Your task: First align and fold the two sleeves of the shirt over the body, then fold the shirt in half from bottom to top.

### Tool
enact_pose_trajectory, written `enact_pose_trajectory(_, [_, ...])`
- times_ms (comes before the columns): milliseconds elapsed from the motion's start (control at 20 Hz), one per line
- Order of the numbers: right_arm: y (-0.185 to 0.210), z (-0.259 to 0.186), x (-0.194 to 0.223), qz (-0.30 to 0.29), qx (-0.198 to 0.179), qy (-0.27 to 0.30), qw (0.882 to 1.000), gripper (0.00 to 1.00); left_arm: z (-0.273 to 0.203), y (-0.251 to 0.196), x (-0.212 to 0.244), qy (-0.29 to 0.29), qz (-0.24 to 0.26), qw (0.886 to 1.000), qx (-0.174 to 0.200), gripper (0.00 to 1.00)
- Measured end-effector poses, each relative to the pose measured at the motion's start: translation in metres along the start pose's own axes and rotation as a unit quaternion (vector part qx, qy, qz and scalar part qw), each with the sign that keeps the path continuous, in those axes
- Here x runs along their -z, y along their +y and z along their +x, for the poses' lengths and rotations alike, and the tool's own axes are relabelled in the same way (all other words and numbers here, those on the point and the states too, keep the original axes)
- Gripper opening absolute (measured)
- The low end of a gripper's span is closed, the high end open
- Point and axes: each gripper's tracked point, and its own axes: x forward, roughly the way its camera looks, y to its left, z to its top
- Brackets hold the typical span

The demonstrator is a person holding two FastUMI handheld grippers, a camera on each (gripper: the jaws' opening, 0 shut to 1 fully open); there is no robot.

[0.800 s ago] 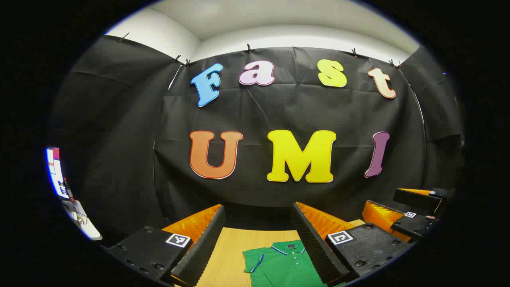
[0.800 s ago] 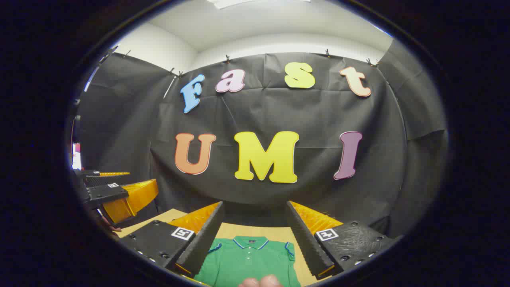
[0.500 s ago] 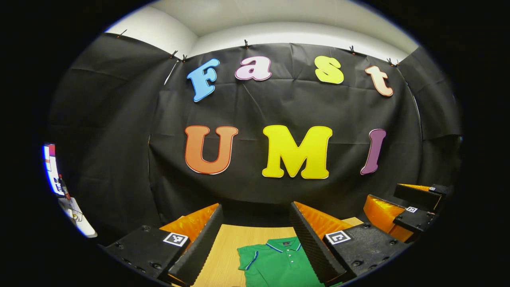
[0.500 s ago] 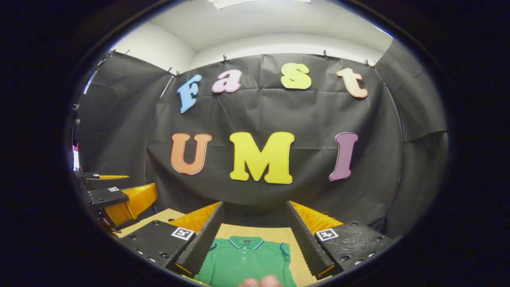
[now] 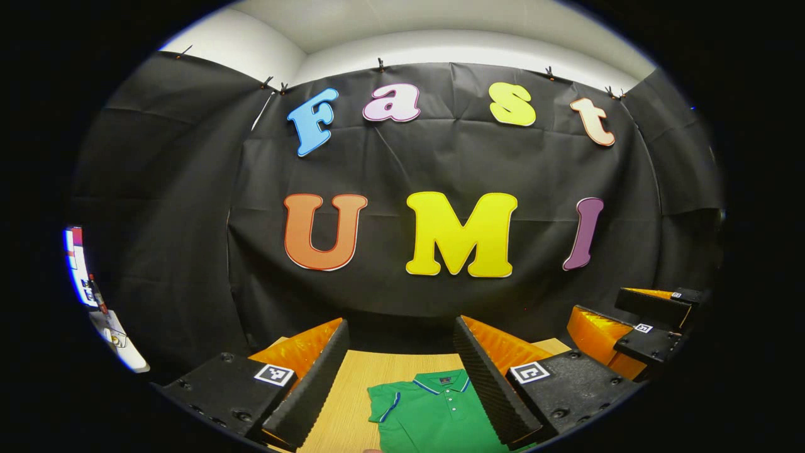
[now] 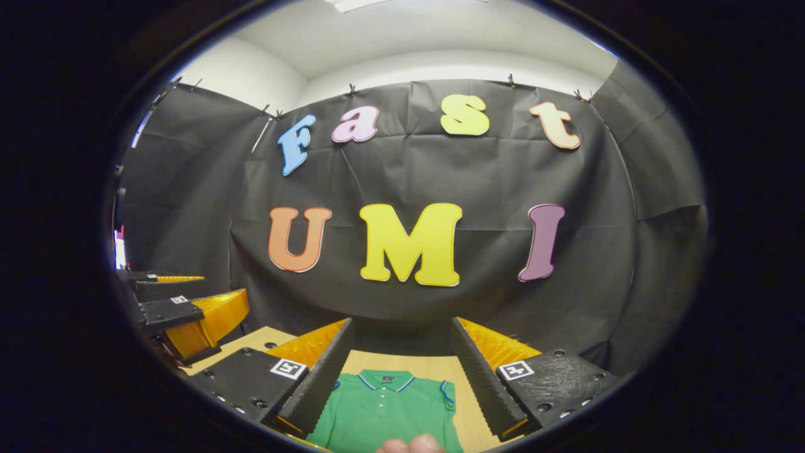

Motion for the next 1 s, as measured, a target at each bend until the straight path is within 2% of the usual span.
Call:
enact_pose_trajectory(700, [-0.028, 0.011, 0.015, -0.002, 0.001, 0.019, 1.000, 0.95, 0.008, -0.017, 0.015, 0.013, -0.005, 1.000, -0.005, 1.00])
enact_pose_trajectory(1000, [-0.048, 0.031, 0.050, -0.013, -0.006, 0.061, 0.998, 0.96, 0.016, -0.031, 0.016, 0.009, 0.004, 1.000, -0.001, 1.00])
